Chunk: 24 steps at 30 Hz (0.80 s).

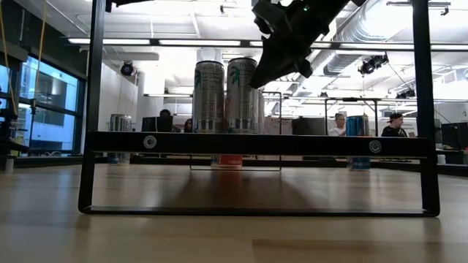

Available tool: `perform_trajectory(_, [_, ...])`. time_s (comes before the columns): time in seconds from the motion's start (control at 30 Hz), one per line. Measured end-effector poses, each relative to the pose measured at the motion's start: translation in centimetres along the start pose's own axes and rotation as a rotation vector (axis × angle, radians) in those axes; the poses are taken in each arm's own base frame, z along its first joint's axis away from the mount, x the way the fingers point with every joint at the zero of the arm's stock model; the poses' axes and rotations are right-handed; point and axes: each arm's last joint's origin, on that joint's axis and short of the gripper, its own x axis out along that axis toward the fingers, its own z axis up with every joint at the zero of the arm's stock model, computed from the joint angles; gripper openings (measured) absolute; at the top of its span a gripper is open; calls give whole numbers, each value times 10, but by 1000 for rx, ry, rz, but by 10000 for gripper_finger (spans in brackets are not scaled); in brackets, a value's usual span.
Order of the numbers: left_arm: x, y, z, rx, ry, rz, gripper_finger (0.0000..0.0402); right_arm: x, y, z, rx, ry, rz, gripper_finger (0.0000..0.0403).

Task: Place canned beverage on shelf
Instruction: Put the top white pink soda can on the shelf aligned with the other white pink soda can

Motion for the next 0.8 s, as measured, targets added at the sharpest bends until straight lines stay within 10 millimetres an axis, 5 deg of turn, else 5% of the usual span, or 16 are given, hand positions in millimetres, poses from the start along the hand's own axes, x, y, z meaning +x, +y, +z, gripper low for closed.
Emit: perform_trajectory(0.8, [0,0,0,1,0,-3,235,0,0,5,16,-68,-36,0])
